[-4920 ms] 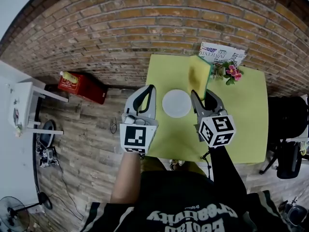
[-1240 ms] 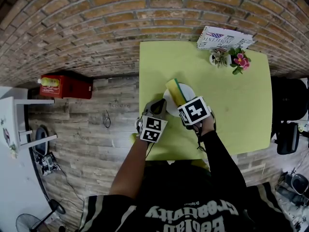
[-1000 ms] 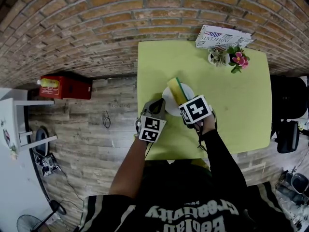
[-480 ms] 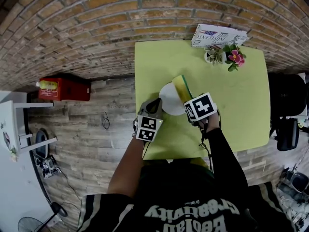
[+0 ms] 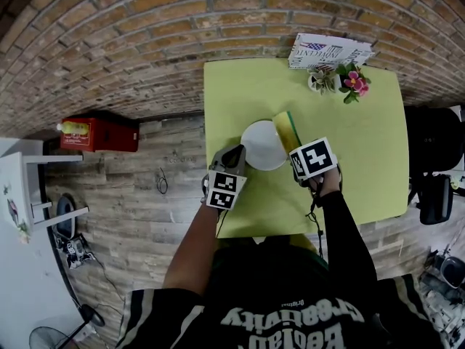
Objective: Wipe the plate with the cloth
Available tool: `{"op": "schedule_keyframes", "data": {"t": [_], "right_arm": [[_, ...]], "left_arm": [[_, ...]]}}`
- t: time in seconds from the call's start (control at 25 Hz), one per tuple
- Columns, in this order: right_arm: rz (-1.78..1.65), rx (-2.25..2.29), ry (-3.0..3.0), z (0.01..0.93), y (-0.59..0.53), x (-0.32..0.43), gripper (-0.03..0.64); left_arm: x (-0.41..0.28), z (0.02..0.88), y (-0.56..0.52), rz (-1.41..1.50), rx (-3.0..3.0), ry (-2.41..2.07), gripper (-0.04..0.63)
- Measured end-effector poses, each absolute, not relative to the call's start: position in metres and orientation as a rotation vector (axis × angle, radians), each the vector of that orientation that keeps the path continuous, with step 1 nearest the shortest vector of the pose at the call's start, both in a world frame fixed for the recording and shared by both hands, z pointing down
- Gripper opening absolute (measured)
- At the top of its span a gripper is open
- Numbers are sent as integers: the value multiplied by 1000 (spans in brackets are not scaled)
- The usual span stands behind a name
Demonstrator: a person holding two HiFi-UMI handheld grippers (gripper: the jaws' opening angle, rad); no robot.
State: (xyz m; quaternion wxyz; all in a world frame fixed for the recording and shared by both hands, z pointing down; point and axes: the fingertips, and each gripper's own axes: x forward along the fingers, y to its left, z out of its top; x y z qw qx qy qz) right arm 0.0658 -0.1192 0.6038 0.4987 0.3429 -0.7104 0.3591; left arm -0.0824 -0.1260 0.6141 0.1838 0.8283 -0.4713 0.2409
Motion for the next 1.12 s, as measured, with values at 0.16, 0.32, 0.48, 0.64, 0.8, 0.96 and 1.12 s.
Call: {"op": "schedule_keyframes", "data": {"t": [0.16,0.32,0.48,0.64,0.8,0.96,1.12], "right_arm": [[852,843,-1718,602,-119,68,126],[837,857,-1751,594,-120,66,126],[859,806,-1800,591,-112,47,126],[870,716,-1835,592,-99,24,126],[868,629,-1844,594,-87,3,126],[870,582,-1839,594,-79,-11,126],[865,559,-1833,593,-79,-19,126]], "left_arm": [[-82,614,-126,673,2338,-1329,6],[-82,612,-125,663,2350,-1327,6],[-82,610,-123,645,2369,-1323,6],[-81,608,-122,621,2390,-1321,6],[-81,604,-121,579,2422,-1323,6],[-82,602,-118,565,2430,-1314,6],[-82,602,-118,556,2440,-1306,6]]}}
